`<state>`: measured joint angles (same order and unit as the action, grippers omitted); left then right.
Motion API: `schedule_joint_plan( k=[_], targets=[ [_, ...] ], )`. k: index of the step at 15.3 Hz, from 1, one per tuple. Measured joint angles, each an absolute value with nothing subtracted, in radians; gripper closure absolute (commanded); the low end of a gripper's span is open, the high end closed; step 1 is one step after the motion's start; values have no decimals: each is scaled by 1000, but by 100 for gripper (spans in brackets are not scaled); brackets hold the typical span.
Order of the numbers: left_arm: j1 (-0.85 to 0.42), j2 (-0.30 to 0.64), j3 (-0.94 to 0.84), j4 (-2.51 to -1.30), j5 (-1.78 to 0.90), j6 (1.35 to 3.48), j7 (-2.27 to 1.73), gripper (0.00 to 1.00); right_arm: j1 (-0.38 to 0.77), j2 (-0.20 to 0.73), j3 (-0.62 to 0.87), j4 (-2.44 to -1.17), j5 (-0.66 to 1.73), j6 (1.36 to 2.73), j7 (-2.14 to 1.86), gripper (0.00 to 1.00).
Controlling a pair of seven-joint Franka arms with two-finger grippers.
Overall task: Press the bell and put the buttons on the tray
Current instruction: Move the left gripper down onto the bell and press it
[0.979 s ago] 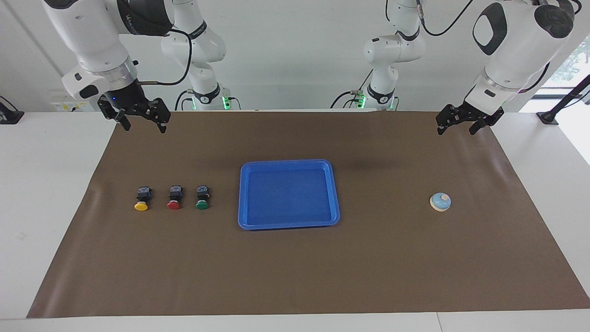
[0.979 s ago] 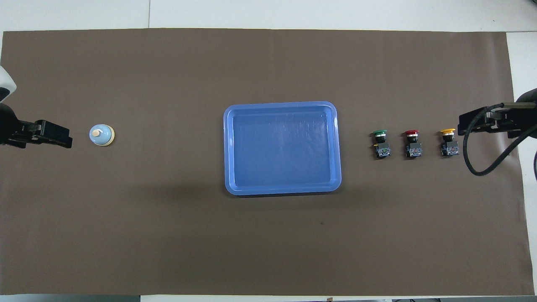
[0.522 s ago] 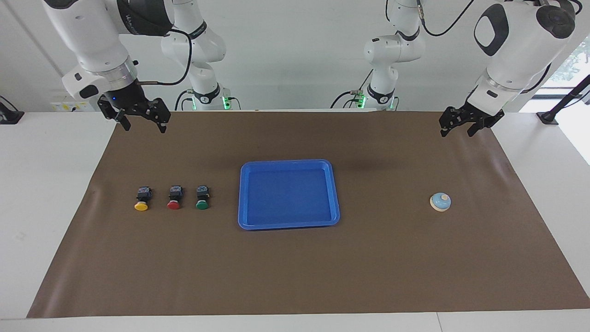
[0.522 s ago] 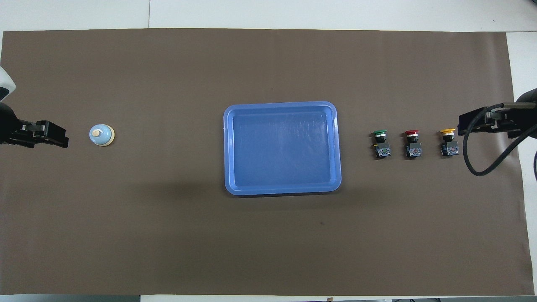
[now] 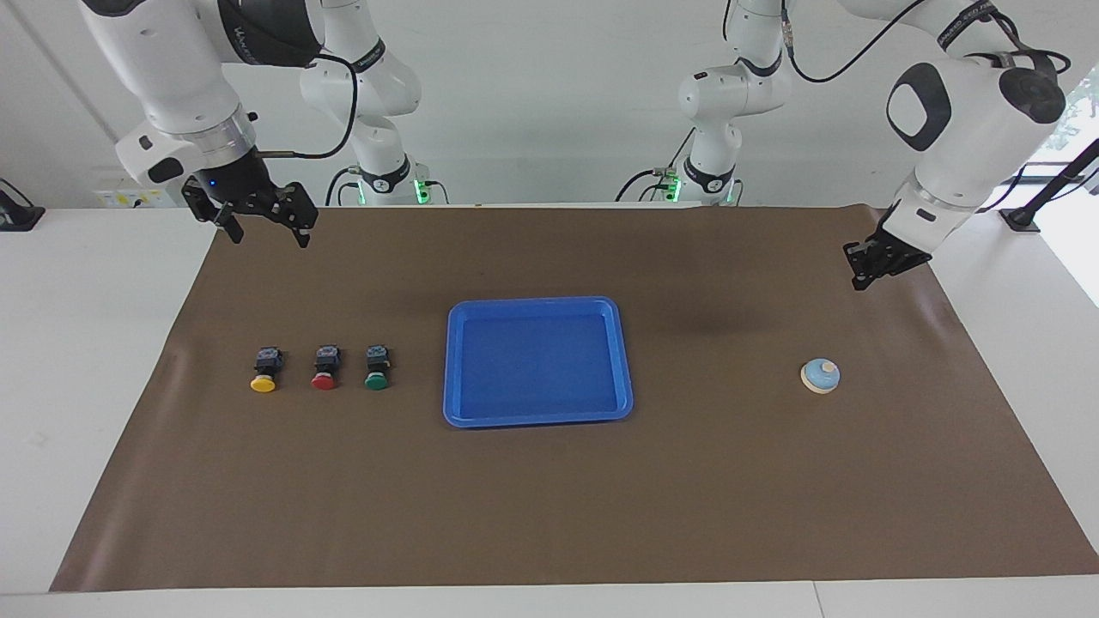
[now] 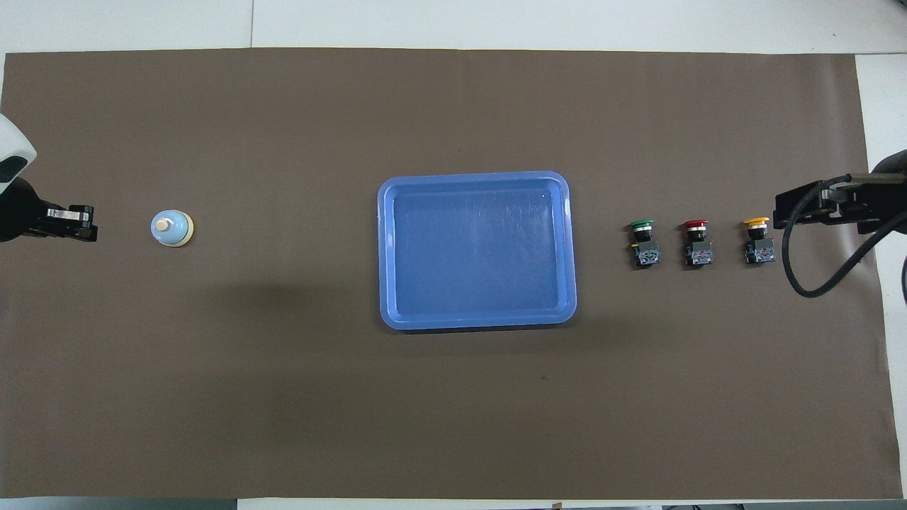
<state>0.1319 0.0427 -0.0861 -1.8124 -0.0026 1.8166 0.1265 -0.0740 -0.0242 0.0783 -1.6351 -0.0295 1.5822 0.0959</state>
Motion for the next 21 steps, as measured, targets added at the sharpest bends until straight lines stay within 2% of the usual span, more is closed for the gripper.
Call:
schedule_joint_plan(
  k=[4, 9, 18, 21],
  targets=[
    [153, 154, -85, -1832, -3, 1959, 144, 100, -74, -24, 78, -1635, -29, 1582, 96, 0],
    [153, 225, -87, -1934, -3, 2184, 145, 100, -74, -24, 78, -1635, -30, 1582, 96, 0],
    [152, 231, -92, -2027, -3, 2284, 147, 100, -74, -24, 78, -1635, -29, 1582, 96, 0],
    [152, 230, -92, -2024, -2, 2277, 153, 100, -74, -24, 78, -1635, -29, 1582, 96, 0]
  ],
)
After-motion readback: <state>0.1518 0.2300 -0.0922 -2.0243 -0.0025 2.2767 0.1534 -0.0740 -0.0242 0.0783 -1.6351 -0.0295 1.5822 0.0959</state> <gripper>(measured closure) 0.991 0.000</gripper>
